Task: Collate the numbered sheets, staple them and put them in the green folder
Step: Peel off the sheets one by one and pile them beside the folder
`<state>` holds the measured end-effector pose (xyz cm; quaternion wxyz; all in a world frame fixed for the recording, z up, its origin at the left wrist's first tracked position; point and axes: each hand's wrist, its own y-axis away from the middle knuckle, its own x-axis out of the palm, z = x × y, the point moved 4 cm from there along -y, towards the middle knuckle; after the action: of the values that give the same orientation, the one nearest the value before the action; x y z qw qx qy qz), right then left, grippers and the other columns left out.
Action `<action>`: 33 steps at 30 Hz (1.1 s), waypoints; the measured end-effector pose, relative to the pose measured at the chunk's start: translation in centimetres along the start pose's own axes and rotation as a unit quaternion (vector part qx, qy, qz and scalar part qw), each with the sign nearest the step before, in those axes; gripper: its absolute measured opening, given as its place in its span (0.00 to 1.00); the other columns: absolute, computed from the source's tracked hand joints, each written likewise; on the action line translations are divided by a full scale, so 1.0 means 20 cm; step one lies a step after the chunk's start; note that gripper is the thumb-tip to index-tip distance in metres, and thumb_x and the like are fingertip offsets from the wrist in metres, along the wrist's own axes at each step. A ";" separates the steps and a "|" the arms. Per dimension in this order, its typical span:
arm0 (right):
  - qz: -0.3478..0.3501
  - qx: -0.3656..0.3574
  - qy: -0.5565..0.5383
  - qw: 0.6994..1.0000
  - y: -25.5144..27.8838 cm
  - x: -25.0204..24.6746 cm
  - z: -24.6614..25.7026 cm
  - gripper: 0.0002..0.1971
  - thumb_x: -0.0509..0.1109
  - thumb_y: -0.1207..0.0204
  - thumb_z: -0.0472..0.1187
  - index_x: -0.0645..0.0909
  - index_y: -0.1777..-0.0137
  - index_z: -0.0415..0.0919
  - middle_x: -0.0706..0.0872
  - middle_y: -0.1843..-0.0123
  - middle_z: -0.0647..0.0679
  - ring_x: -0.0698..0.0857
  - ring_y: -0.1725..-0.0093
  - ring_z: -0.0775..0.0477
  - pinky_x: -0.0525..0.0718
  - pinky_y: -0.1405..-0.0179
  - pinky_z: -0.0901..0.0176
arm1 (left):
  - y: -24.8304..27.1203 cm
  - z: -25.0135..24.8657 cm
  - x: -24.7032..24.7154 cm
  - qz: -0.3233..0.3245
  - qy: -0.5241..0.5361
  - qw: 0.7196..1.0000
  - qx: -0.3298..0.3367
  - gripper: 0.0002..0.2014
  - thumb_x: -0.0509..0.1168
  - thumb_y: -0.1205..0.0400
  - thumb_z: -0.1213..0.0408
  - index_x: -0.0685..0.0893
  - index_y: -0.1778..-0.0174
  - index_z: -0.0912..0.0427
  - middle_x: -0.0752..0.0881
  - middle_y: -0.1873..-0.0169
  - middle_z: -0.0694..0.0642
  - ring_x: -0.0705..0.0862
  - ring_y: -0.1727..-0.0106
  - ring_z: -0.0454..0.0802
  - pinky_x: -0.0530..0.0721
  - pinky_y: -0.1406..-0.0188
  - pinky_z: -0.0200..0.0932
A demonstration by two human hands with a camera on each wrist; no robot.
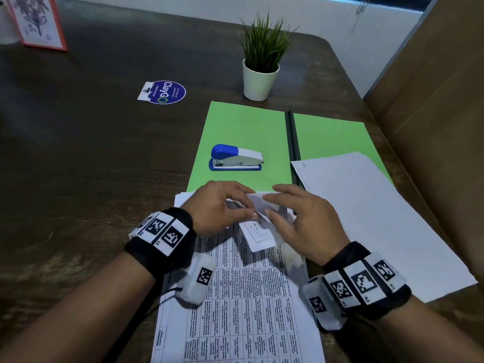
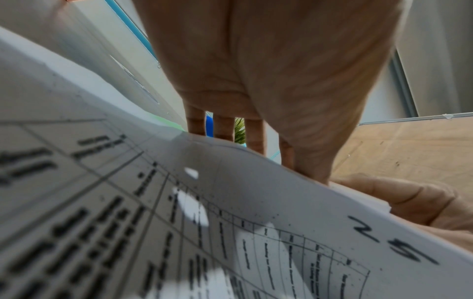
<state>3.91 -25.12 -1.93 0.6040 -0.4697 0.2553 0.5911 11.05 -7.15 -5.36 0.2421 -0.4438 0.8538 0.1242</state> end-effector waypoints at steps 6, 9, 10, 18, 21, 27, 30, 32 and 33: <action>-0.008 -0.011 0.043 0.999 -0.02 0.00 0.00 0.06 0.73 0.26 0.48 0.89 0.55 0.50 0.88 0.37 0.54 0.89 0.47 0.47 0.88 0.57 0.52 | 0.00 0.00 0.00 -0.005 -0.008 1.000 0.004 0.15 0.73 0.34 0.37 0.93 0.59 0.40 0.88 0.42 0.38 0.86 0.41 0.35 0.84 0.36 0.53; 0.022 0.019 0.054 0.998 -0.05 0.02 -0.04 0.04 0.75 0.26 0.46 0.90 0.57 0.48 0.86 0.35 0.54 0.84 0.40 0.47 0.86 0.52 0.50 | 0.00 0.01 0.01 0.000 -0.003 1.000 0.005 0.08 0.78 0.31 0.46 0.93 0.59 0.41 0.88 0.40 0.39 0.86 0.40 0.36 0.84 0.36 0.54; 0.028 0.026 0.057 0.998 -0.05 0.03 -0.05 0.04 0.75 0.26 0.46 0.90 0.58 0.48 0.86 0.35 0.54 0.81 0.37 0.48 0.85 0.51 0.50 | 0.00 0.01 0.01 -0.001 -0.004 1.000 0.004 0.07 0.79 0.31 0.50 0.93 0.59 0.41 0.87 0.39 0.39 0.85 0.39 0.36 0.84 0.35 0.54; -0.038 0.015 0.040 0.998 -0.05 0.00 -0.03 0.10 0.74 0.22 0.45 0.84 0.66 0.46 0.79 0.59 0.53 0.76 0.55 0.50 0.72 0.62 0.59 | 0.04 -0.06 0.00 0.123 -0.090 0.988 -0.006 0.42 0.84 0.49 0.35 0.84 0.36 0.35 0.79 0.34 0.29 0.79 0.32 0.37 0.79 0.29 0.47; 0.058 0.065 -0.002 0.996 -0.03 0.04 -0.06 0.21 0.73 0.22 0.49 0.71 0.75 0.48 0.75 0.70 0.53 0.76 0.67 0.48 0.72 0.70 0.53 | 0.02 -0.03 -0.01 0.059 -0.075 0.995 0.009 0.23 0.85 0.35 0.56 0.89 0.46 0.35 0.83 0.37 0.35 0.84 0.38 0.41 0.86 0.38 0.53; 0.008 0.055 -0.067 0.996 0.04 0.04 -0.06 0.20 0.73 0.23 0.46 0.74 0.75 0.45 0.76 0.74 0.54 0.76 0.72 0.50 0.76 0.69 0.51 | 0.01 -0.02 -0.06 0.033 -0.037 0.998 0.024 0.22 0.80 0.30 0.74 0.92 0.60 0.35 0.84 0.34 0.38 0.84 0.35 0.41 0.86 0.36 0.52; -0.010 0.028 -0.077 0.997 0.07 0.03 -0.03 0.16 0.68 0.21 0.46 0.81 0.70 0.43 0.81 0.71 0.54 0.78 0.71 0.53 0.76 0.68 0.55 | 0.01 -0.03 -0.07 0.034 -0.024 0.999 0.017 0.19 0.80 0.28 0.73 0.94 0.61 0.38 0.83 0.34 0.37 0.83 0.34 0.37 0.85 0.35 0.52; -0.026 0.021 -0.075 0.997 0.09 0.01 -0.02 0.16 0.65 0.20 0.46 0.80 0.70 0.42 0.80 0.72 0.53 0.77 0.72 0.51 0.74 0.70 0.56 | 0.02 -0.04 -0.08 0.041 -0.011 0.999 0.016 0.19 0.79 0.28 0.74 0.94 0.61 0.40 0.82 0.33 0.36 0.84 0.35 0.36 0.87 0.38 0.54; -0.035 0.021 -0.075 0.996 0.10 0.00 -0.02 0.17 0.65 0.20 0.45 0.79 0.70 0.42 0.78 0.73 0.52 0.76 0.72 0.50 0.72 0.71 0.56 | 0.02 -0.05 -0.08 0.044 -0.003 0.999 0.017 0.18 0.80 0.28 0.74 0.94 0.61 0.40 0.82 0.33 0.37 0.84 0.35 0.36 0.87 0.38 0.54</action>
<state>2.03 -25.78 -2.73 0.6514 -0.4203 0.2046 0.5976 11.17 -6.22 -3.57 0.2468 -0.4008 0.8739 0.1214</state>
